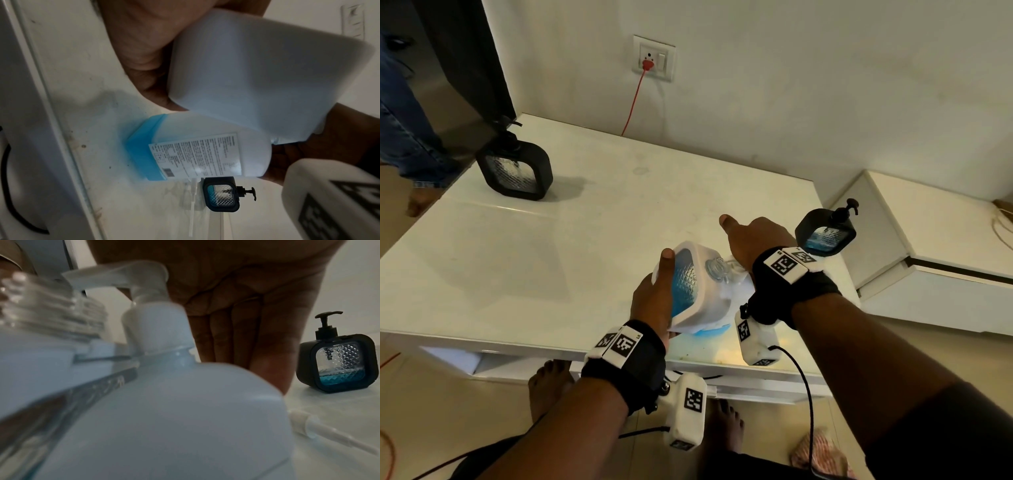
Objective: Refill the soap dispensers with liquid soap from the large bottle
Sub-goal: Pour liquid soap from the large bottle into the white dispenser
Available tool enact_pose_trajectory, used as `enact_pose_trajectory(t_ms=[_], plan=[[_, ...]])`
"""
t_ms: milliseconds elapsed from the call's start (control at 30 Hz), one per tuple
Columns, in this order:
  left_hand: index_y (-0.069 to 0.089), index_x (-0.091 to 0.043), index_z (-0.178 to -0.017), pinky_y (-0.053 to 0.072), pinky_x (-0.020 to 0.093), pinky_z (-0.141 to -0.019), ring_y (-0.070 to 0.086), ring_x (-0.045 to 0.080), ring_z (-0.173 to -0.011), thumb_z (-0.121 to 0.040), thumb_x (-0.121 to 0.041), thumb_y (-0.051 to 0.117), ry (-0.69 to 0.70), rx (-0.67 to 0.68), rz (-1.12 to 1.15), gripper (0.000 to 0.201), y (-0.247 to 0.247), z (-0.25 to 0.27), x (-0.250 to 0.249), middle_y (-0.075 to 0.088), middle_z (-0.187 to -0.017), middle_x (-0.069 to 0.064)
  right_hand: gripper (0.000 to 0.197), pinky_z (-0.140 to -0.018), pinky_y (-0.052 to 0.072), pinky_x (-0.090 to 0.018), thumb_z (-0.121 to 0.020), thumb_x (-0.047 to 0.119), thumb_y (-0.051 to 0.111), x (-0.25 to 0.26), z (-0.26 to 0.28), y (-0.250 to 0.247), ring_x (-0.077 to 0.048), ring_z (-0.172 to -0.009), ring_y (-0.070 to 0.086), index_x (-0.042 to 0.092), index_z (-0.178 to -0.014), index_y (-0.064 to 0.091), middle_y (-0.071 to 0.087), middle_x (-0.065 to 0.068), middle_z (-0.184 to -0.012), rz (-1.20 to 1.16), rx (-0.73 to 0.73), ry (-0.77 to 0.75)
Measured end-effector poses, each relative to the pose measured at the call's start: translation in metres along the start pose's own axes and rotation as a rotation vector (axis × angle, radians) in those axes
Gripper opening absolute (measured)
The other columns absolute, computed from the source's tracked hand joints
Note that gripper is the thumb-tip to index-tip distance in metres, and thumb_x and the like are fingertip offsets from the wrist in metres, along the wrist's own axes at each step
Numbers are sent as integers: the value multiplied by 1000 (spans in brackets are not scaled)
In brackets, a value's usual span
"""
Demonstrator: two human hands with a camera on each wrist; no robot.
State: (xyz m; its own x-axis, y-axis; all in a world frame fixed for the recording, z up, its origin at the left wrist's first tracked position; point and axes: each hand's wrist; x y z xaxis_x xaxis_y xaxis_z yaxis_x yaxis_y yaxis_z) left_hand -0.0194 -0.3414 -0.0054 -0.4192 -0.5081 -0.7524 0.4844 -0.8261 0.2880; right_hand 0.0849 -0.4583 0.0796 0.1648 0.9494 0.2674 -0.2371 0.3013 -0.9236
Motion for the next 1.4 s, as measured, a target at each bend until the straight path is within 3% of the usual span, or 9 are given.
enact_pose_trajectory(t_ms=[133, 300, 433, 633, 733, 967, 1100, 1233, 1400], plan=[[65, -26, -125, 59, 54, -94, 72, 32, -104, -51, -92, 51, 9, 17, -15, 101, -2, -2, 2, 74, -116, 9, 68, -76, 38, -34, -93, 72, 34, 2, 1, -1, -27, -86, 55, 12, -102, 64, 67, -9, -106, 15, 25, -11], [64, -28, -126, 59, 55, -94, 69, 33, -106, -50, -93, 48, 3, 5, -33, 102, -2, -3, 1, 73, -118, 8, 80, -70, 41, -33, -81, 88, 26, 5, 6, -12, -22, -66, 55, 14, -68, 54, 59, -5, -70, -76, 125, -37], [63, -28, -128, 58, 56, -96, 69, 32, -107, -50, -93, 48, 3, -4, -36, 102, -2, -3, 1, 72, -119, 7, 85, -75, 47, -34, -78, 91, 24, 5, 7, -12, -23, -69, 57, 13, -70, 57, 62, -6, -73, -95, 126, -40], [66, -31, -123, 60, 57, -91, 71, 32, -106, -37, -105, 56, -23, 10, -3, 114, -3, -9, 9, 75, -116, 6, 65, -67, 37, -32, -90, 74, 38, 2, 5, -7, -21, -68, 54, 15, -70, 57, 61, -4, -75, -39, 51, -26], [68, -30, -123, 61, 56, -90, 73, 33, -104, -28, -106, 59, -19, 16, 5, 122, -4, -12, 13, 76, -114, 7, 63, -70, 37, -33, -90, 71, 40, 0, 3, -1, -24, -74, 55, 13, -86, 65, 63, -5, -84, -10, 6, -6], [67, -28, -123, 63, 49, -84, 74, 34, -101, -41, -98, 56, -2, 20, 4, 108, -3, -9, 8, 76, -112, 10, 64, -71, 37, -32, -91, 70, 39, 0, 3, 0, -25, -74, 53, 13, -97, 68, 61, -5, -86, 10, -15, -2], [67, -29, -121, 61, 57, -90, 73, 35, -101, -34, -104, 53, -4, 18, -21, 115, -4, -10, 9, 76, -112, 9, 74, -61, 36, -30, -88, 80, 32, 2, 5, -6, -20, -65, 53, 13, -78, 61, 62, -5, -77, -23, 45, -14], [65, -31, -123, 60, 57, -91, 72, 34, -102, -42, -102, 50, 15, 3, -33, 109, -4, -11, 7, 75, -114, 9, 85, -76, 51, -35, -79, 90, 26, 4, 9, -12, -25, -68, 60, 12, -69, 59, 63, -8, -71, -94, 118, -38], [69, -29, -120, 60, 59, -90, 74, 35, -100, -23, -109, 54, 12, 6, -39, 127, -4, -18, 14, 77, -111, 9, 74, -67, 38, -32, -86, 82, 30, 4, 7, -11, -22, -68, 55, 15, -68, 57, 60, -5, -73, -62, 89, -35]])
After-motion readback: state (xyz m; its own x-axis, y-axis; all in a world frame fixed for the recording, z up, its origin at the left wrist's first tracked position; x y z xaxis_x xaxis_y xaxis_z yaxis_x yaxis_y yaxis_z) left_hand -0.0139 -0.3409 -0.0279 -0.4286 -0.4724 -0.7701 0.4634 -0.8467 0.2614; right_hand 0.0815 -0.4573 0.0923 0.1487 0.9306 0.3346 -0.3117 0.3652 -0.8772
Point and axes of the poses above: each hand's wrist, its own z-axis away from the middle knuckle, its own y-axis out of the palm, x = y × z
